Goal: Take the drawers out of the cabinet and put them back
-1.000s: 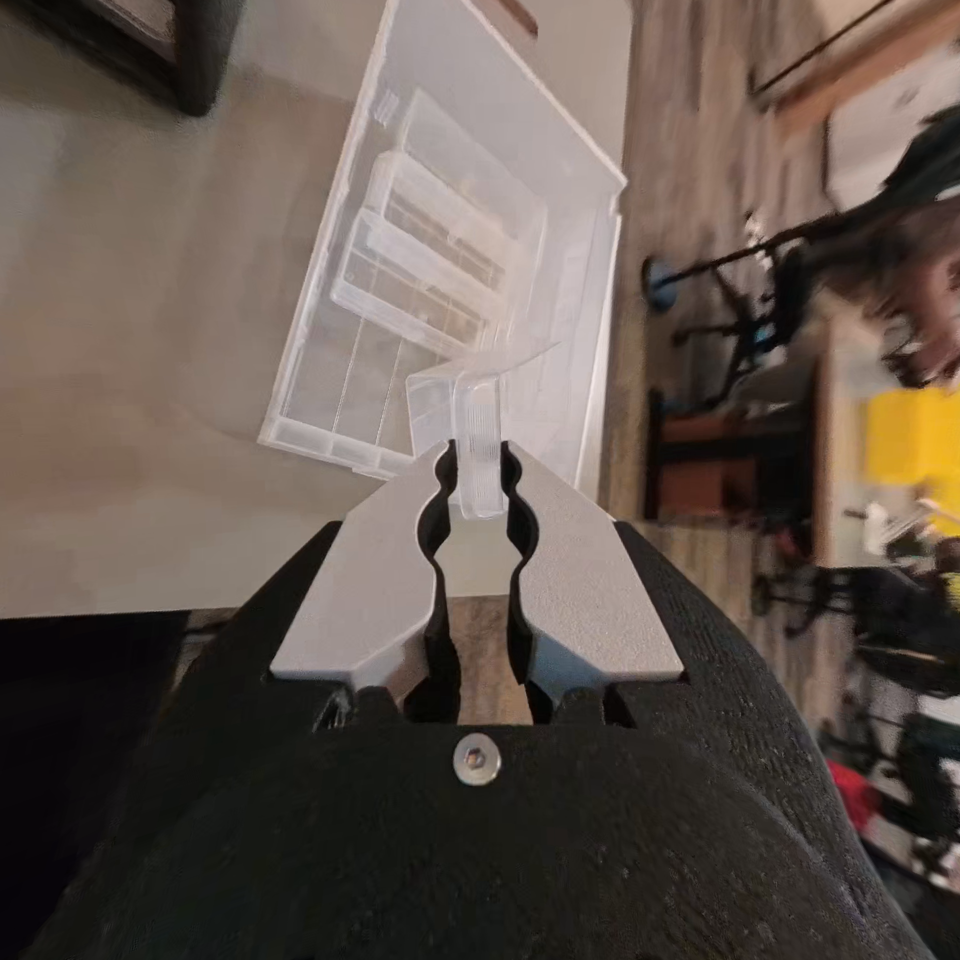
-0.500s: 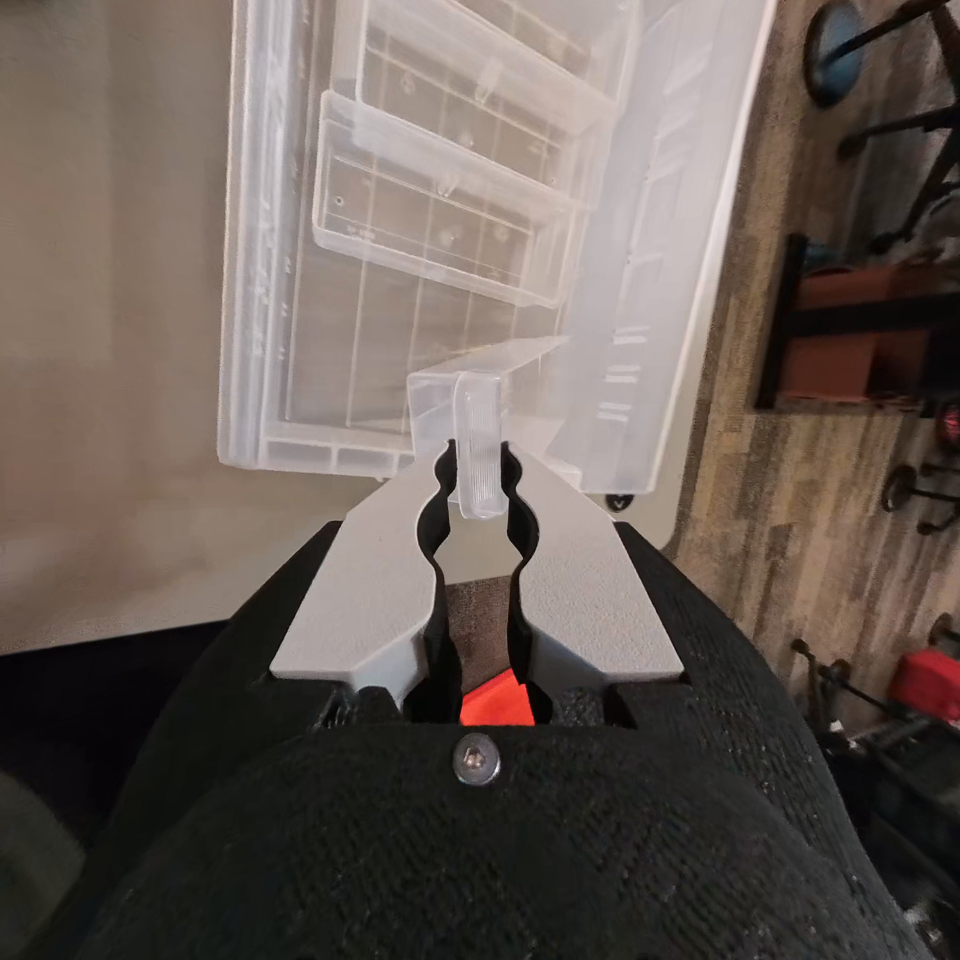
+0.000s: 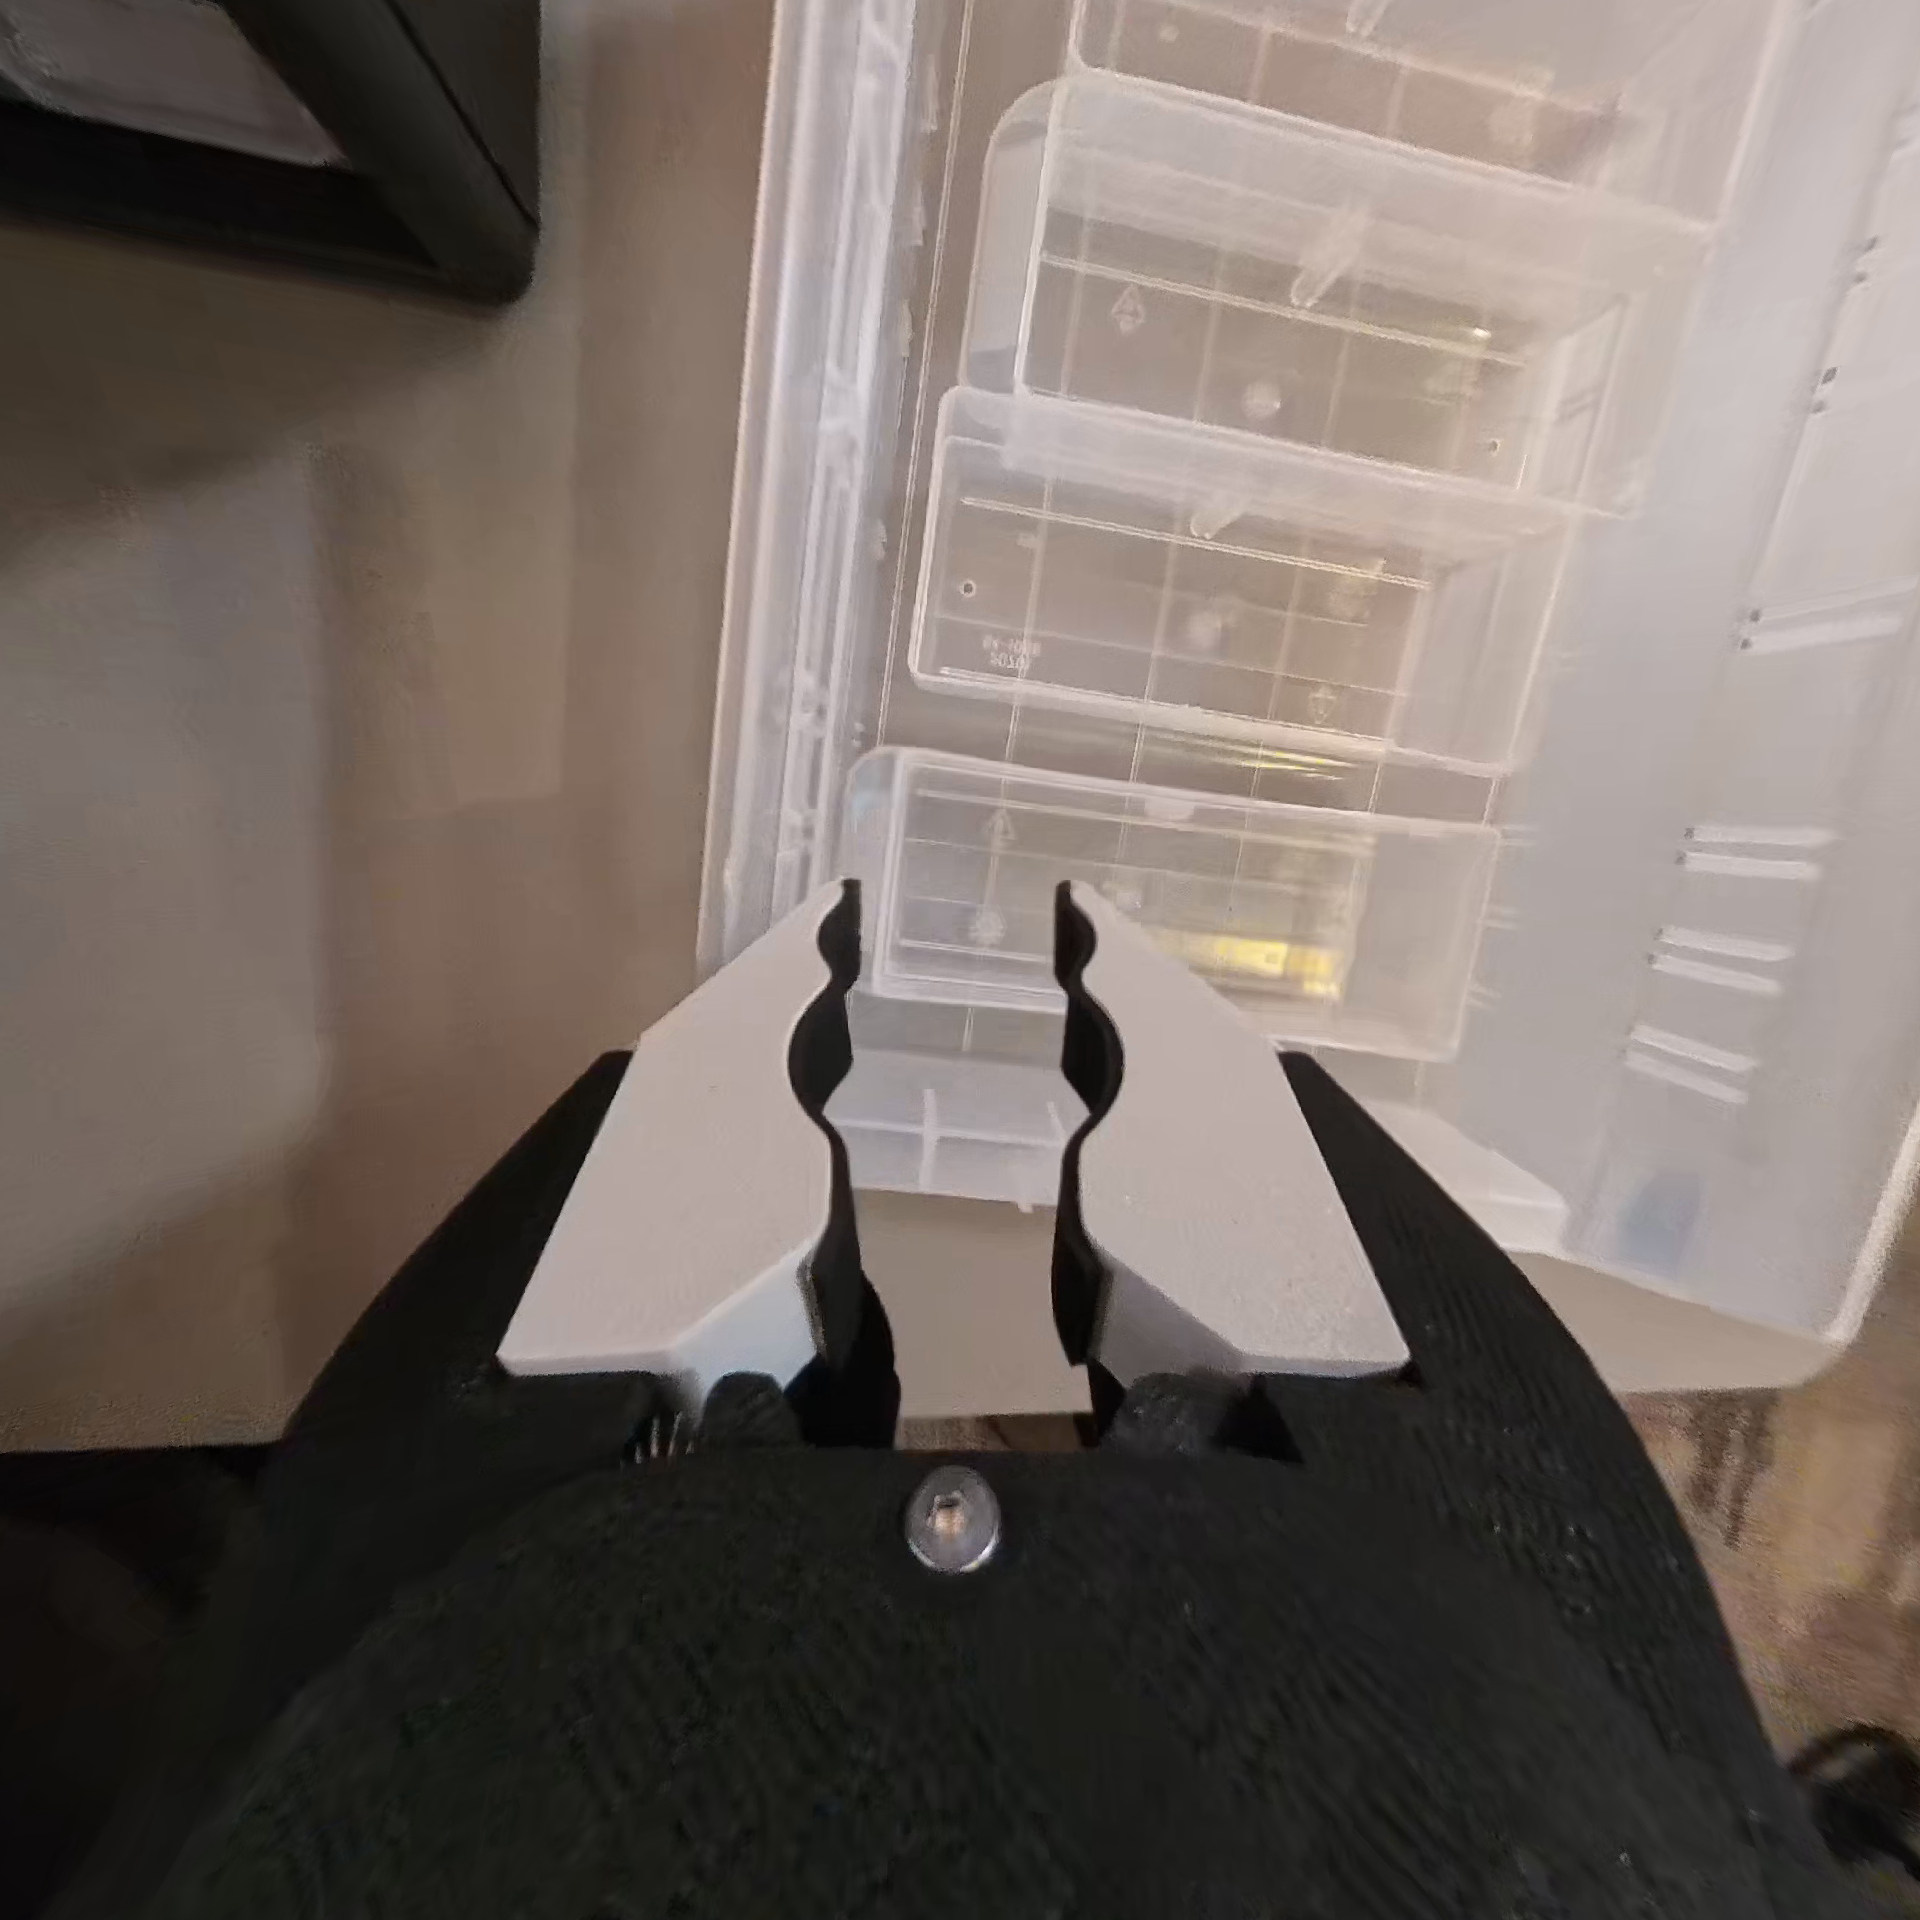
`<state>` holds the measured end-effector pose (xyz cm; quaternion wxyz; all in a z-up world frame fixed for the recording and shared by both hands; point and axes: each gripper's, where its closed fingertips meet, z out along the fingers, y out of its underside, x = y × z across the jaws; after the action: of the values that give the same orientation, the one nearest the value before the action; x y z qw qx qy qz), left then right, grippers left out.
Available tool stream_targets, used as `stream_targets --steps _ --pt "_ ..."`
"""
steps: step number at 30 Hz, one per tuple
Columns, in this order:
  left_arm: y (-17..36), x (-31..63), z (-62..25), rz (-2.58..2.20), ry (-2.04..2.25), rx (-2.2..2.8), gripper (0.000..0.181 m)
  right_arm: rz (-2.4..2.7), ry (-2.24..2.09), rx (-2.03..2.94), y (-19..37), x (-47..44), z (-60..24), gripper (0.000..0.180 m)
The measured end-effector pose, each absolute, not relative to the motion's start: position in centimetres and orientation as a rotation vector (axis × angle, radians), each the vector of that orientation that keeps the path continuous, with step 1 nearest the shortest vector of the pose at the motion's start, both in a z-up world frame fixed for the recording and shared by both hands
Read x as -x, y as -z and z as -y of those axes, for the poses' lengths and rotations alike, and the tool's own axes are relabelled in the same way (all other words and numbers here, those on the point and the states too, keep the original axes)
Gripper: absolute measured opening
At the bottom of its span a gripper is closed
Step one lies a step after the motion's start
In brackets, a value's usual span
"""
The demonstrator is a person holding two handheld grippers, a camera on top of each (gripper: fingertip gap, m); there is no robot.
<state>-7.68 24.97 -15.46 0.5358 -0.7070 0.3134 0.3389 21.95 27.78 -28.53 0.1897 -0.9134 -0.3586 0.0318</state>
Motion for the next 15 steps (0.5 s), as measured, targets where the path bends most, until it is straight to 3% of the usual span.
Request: stream_targets --steps 1,3,12,15 --pt "15.5 7.7 -25.0 -0.747 -0.807 1.683 0.081 0.999 -0.110 2.558 28.4 -21.9 -28.0 0.042" --pt "15.5 7.7 -25.0 -0.747 -0.807 1.682 0.081 0.988 -0.135 2.485 27.4 -21.8 -28.6 0.053" --pt "15.5 7.7 -25.0 -0.744 -0.811 1.685 0.082 0.958 0.014 1.575 14.0 -19.9 -28.8 0.058" --pt "15.5 7.7 -25.0 -0.743 -0.812 1.686 0.082 0.851 0.100 1.269 11.2 -18.9 -25.9 0.042"
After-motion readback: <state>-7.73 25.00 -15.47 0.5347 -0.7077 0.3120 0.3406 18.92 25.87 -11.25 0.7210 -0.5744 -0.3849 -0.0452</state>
